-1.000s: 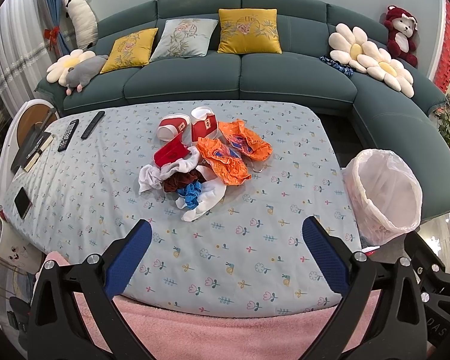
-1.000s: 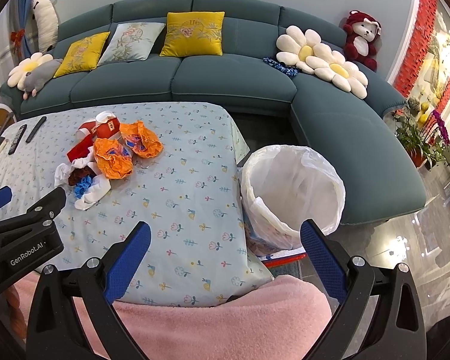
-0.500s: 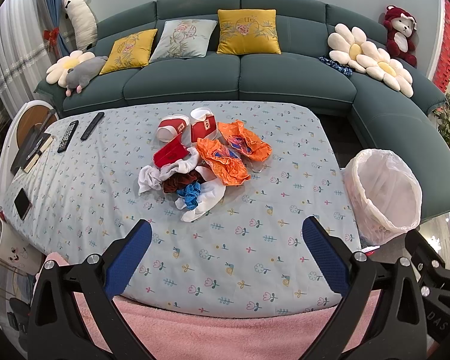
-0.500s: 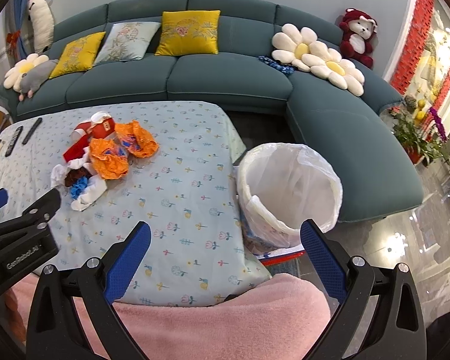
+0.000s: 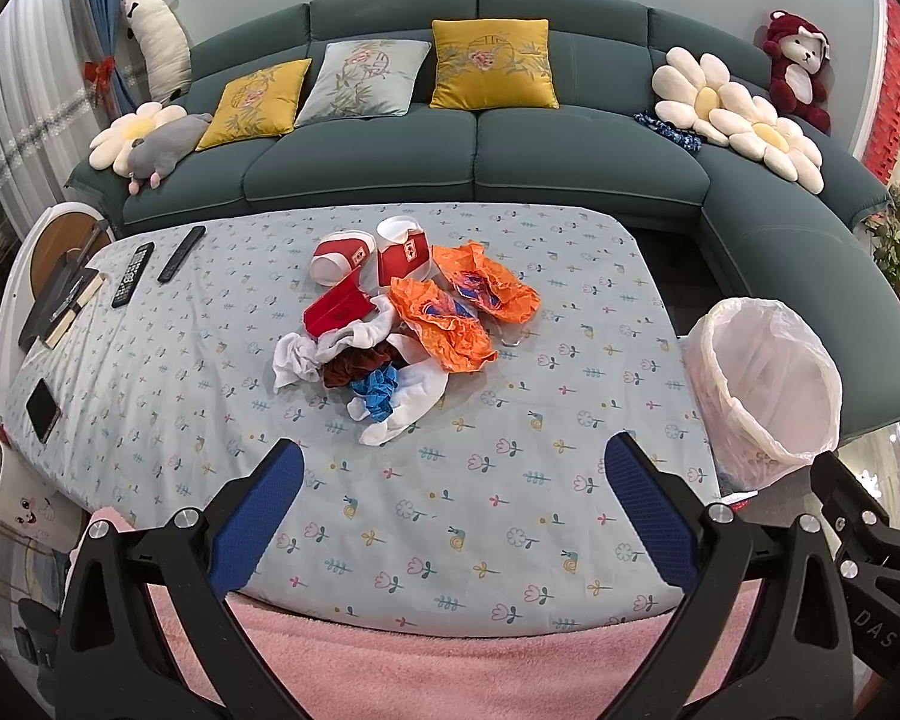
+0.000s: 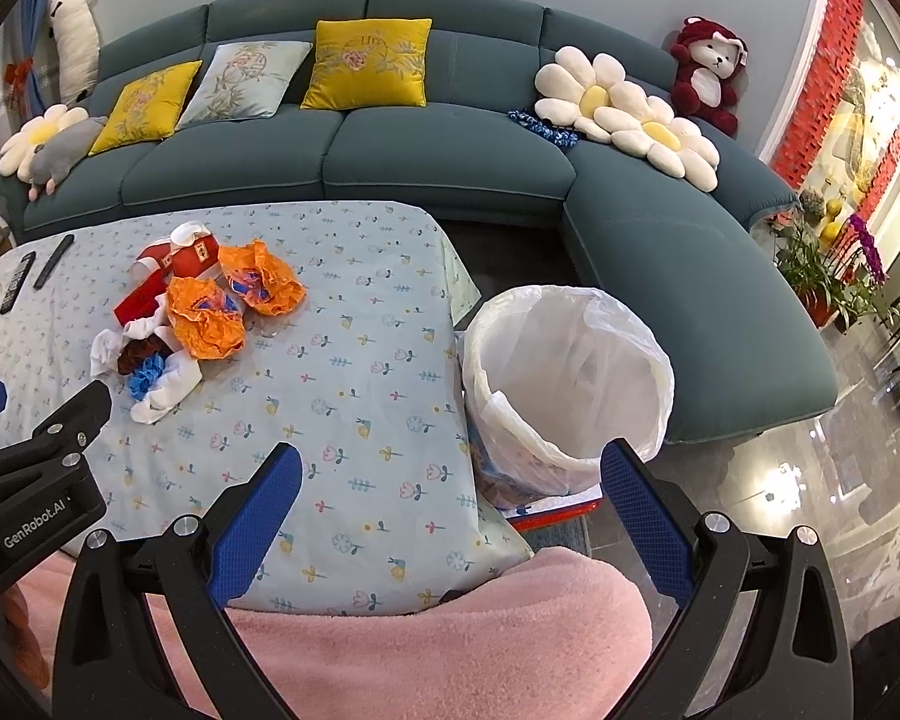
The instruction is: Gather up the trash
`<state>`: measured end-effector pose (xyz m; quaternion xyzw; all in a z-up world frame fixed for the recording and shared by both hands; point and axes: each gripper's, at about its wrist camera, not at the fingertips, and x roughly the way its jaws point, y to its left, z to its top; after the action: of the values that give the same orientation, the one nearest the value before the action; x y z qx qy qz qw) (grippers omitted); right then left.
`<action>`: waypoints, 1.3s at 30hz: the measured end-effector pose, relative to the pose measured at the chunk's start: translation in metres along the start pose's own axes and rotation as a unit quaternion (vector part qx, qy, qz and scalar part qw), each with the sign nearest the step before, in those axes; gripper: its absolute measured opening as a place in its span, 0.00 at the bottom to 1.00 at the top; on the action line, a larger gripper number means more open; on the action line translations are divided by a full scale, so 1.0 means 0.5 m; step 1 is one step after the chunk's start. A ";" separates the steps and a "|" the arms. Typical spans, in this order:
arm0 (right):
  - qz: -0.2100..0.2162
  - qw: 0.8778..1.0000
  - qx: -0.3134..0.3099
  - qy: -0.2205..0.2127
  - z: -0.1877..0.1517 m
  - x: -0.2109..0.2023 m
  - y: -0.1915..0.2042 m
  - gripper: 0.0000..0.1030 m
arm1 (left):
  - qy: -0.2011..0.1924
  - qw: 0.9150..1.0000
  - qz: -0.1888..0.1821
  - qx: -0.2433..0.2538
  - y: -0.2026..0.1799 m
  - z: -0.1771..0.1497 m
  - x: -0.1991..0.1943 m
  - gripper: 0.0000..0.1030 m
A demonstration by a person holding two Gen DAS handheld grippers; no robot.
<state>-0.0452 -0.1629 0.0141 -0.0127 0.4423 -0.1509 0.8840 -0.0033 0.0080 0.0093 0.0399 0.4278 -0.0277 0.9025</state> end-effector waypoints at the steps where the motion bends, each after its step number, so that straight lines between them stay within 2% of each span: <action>1: 0.000 1.000 0.000 0.000 0.001 0.000 0.000 0.93 | 0.000 1.000 0.001 0.001 0.001 -0.002 -0.001 0.93; 16: -0.001 1.000 0.007 0.001 0.007 0.008 0.001 0.93 | -0.004 1.000 -0.008 0.001 -0.010 0.010 0.008 0.93; 29: -0.008 1.000 0.027 -0.013 0.025 0.016 -0.006 0.93 | -0.025 0.999 -0.023 -0.007 0.000 0.010 0.014 0.93; 34: 0.000 1.000 0.027 -0.009 0.044 0.029 0.015 0.93 | -0.012 0.999 -0.040 -0.005 0.020 0.018 0.041 0.93; 39: 0.011 1.000 0.013 -0.019 0.068 0.042 0.069 0.93 | -0.002 1.000 -0.025 -0.013 0.072 0.019 0.089 0.93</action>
<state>0.0023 -0.1395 0.0133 0.0010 0.4235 -0.1462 0.8940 0.0350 0.0421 -0.0172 0.0174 0.4272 -0.0452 0.9029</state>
